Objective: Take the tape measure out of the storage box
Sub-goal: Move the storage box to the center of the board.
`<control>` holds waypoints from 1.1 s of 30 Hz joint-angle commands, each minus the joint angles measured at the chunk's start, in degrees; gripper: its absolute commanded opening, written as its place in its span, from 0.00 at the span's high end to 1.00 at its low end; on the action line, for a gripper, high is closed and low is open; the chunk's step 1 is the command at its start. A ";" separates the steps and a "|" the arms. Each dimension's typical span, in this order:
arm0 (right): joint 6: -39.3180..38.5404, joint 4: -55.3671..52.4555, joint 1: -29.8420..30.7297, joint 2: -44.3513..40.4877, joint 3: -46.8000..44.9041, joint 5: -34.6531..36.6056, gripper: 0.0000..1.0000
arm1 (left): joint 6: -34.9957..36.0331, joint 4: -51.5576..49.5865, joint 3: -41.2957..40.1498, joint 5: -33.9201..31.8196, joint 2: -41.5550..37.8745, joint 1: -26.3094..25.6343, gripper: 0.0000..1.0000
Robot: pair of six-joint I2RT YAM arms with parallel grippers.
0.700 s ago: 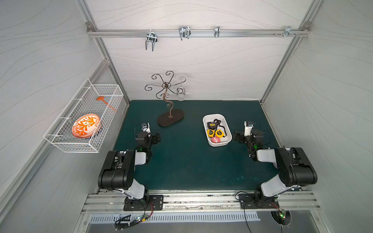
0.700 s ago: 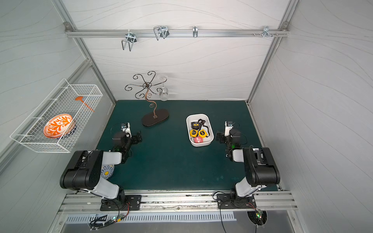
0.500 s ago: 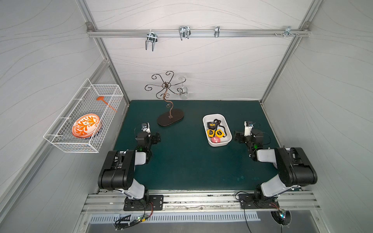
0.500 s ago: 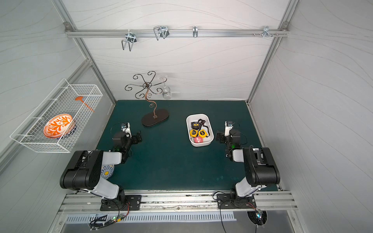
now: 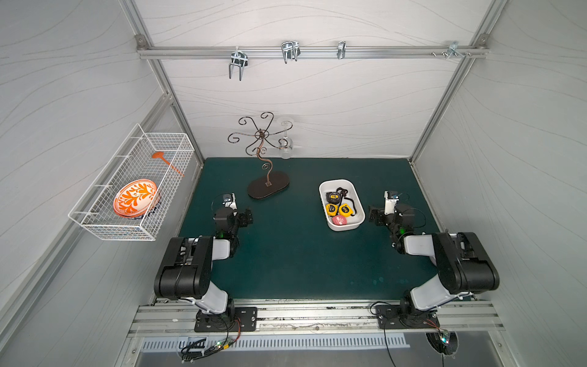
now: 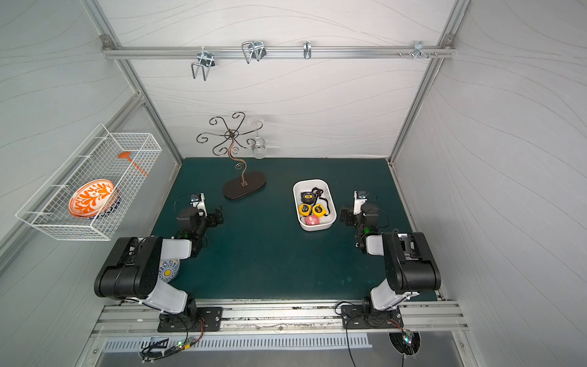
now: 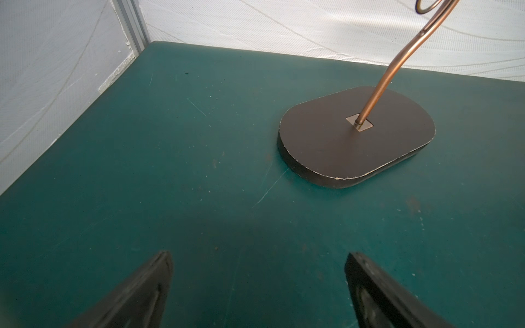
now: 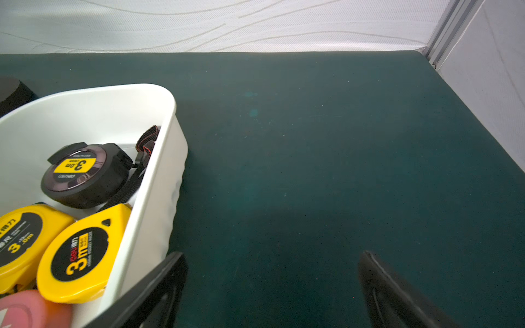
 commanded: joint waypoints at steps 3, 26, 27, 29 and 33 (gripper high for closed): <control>0.14 -0.39 0.38 0.24 0.82 0.30 0.01 | 0.34 -2.13 2.42 -0.81 -1.38 -0.67 0.05; 10.14 -60.27 3.50 3.10 38.25 -18.08 0.04 | -11.66 -55.86 25.18 16.07 -17.73 -6.32 0.01; 10.36 -60.49 3.52 4.09 38.73 -18.31 0.07 | -11.78 -56.30 25.44 16.91 -17.83 -6.31 0.01; 10.53 -60.14 3.53 6.34 39.23 -19.03 0.12 | -11.58 -57.13 25.68 18.03 -17.86 -6.30 0.01; 10.61 -60.17 3.59 9.73 40.02 -19.54 0.20 | -12.59 -56.16 25.19 19.30 -18.21 -6.30 0.01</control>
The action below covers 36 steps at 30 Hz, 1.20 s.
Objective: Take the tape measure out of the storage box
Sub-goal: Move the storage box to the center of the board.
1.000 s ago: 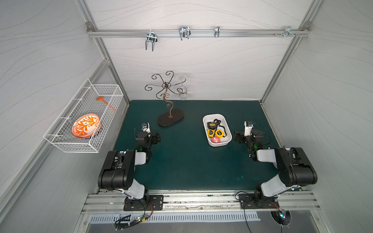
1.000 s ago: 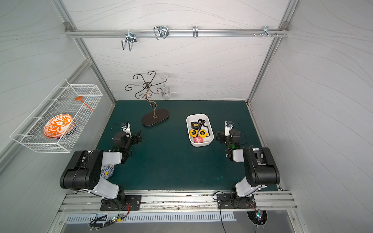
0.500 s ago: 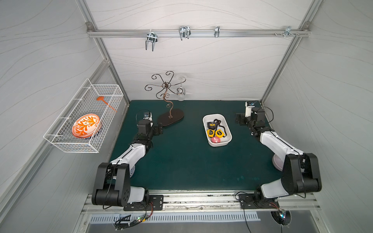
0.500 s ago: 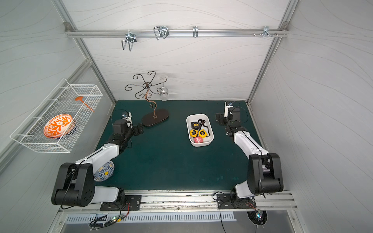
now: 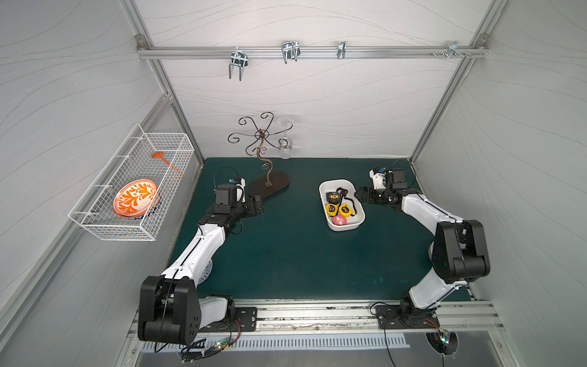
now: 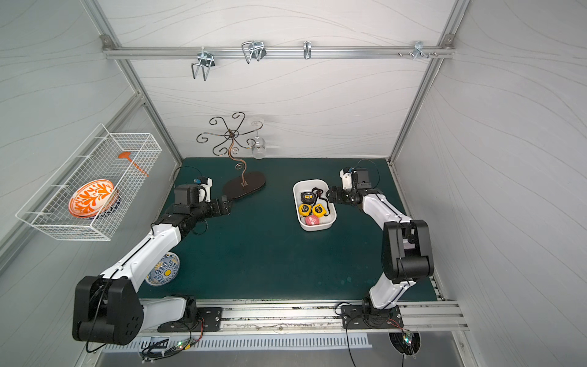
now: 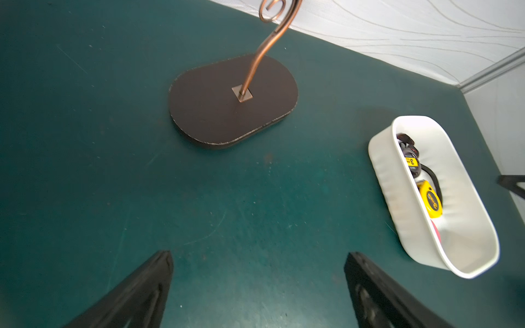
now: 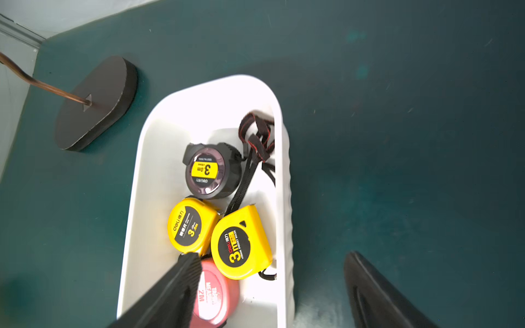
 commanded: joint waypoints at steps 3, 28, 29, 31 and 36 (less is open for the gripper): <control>0.92 -2.13 0.37 3.55 1.52 -3.06 0.23 | -1.53 0.36 1.74 3.68 -0.93 -0.32 0.01; 0.23 -5.24 12.11 11.28 10.03 -2.01 0.57 | -1.27 -0.60 2.08 3.09 -1.05 -0.34 0.01; 0.37 -5.30 12.91 11.55 10.25 -1.97 0.58 | -1.27 -0.71 2.17 3.14 -0.93 -0.36 0.00; 0.74 -5.65 14.58 12.24 11.00 -2.14 0.60 | -1.18 -0.94 2.37 3.18 -0.80 -0.33 0.01; 0.79 -5.63 19.60 13.33 12.24 -1.43 0.60 | -1.10 -1.16 2.50 3.19 -0.72 -0.38 0.01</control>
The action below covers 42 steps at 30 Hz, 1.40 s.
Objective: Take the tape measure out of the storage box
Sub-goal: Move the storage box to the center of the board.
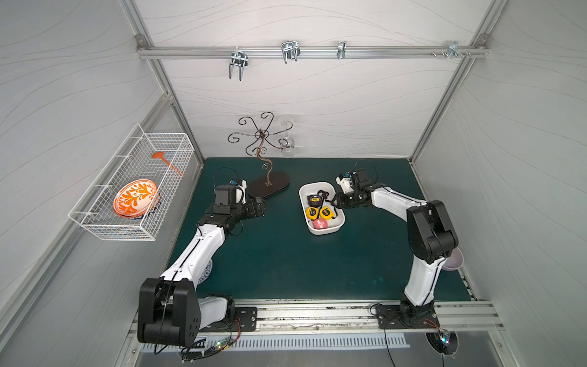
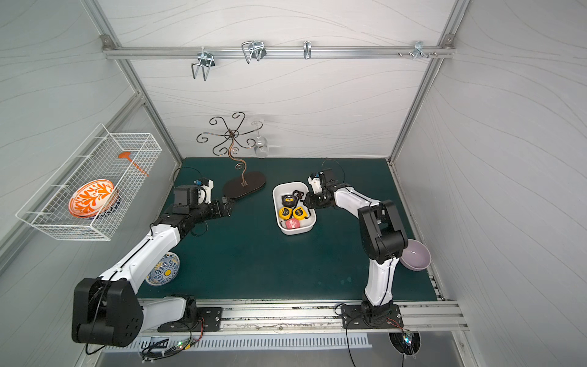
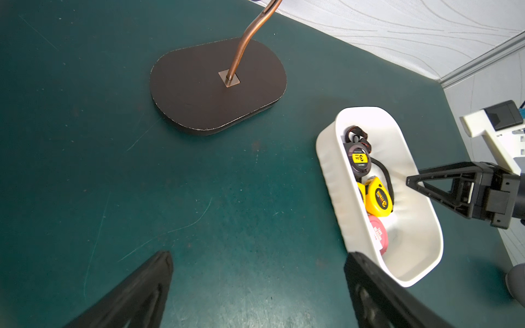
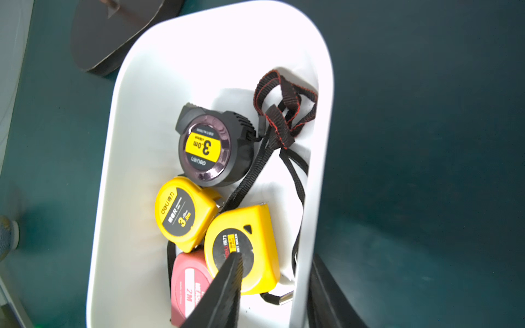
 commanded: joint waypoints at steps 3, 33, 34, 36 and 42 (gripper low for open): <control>0.66 -2.74 6.14 2.23 3.02 -0.78 0.60 | 0.02 0.61 2.58 0.48 -0.06 -0.32 0.01; -3.05 -9.68 12.32 -7.17 4.41 5.07 0.09 | 3.56 -3.97 6.51 -0.01 4.85 -5.70 0.01; -2.67 -9.93 11.62 -8.02 3.78 4.44 0.05 | 4.74 -5.04 7.52 -0.60 5.67 -6.98 0.01; -1.95 -10.21 10.10 -9.82 2.12 3.24 0.01 | 7.10 -7.72 9.93 -2.10 7.82 -9.50 0.01; 2.14 -8.38 4.39 -15.68 -4.68 -0.71 0.01 | 13.42 -14.35 17.80 -5.29 14.61 -15.36 0.01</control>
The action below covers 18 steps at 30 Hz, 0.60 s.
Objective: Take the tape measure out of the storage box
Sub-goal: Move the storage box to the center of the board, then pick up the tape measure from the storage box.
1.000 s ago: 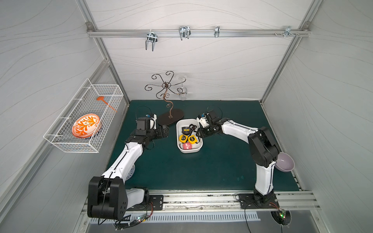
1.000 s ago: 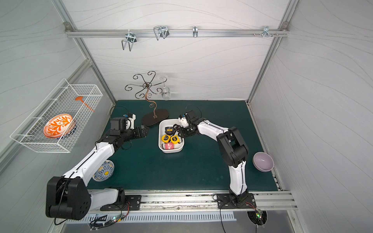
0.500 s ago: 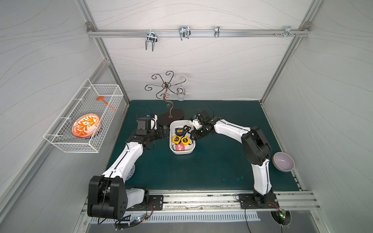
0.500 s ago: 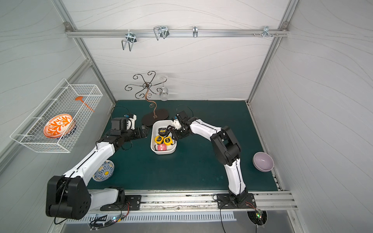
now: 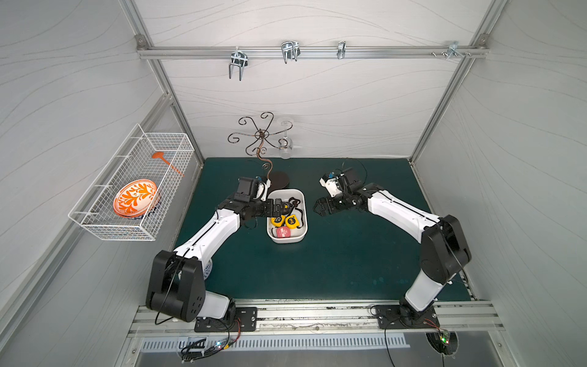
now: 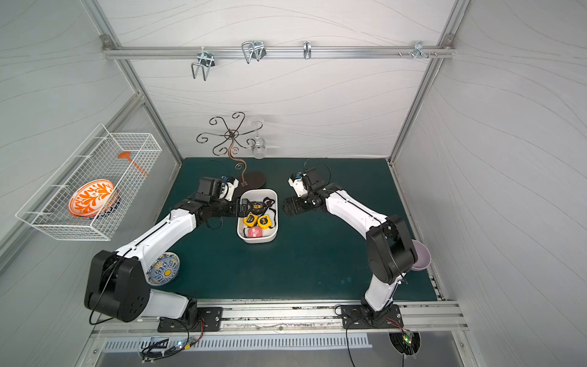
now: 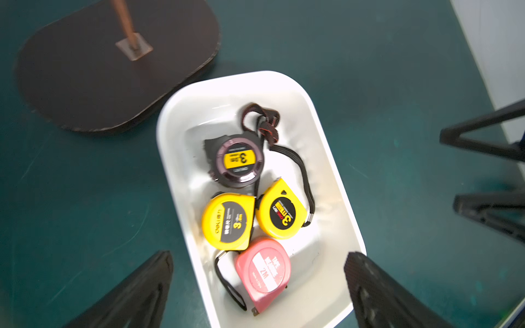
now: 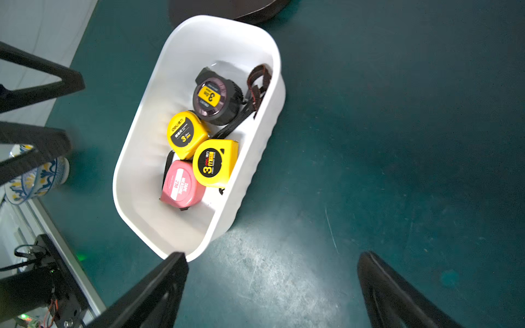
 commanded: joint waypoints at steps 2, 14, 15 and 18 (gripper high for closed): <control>4.08 0.94 -3.35 -4.47 -4.66 -3.68 0.01 | 7.85 -6.28 6.96 -5.36 4.18 -4.62 0.01; 7.69 2.79 -10.76 -12.18 -12.43 -7.36 0.01 | 12.79 -16.95 18.93 -10.93 20.36 -11.65 0.15; 7.72 2.80 -10.95 -12.35 -12.65 -7.38 0.01 | 13.01 -17.69 19.73 -11.36 21.67 -11.91 0.15; 7.68 3.04 -11.03 -12.61 -13.23 -7.31 0.01 | 13.36 -17.57 20.65 -12.53 23.60 -12.62 0.17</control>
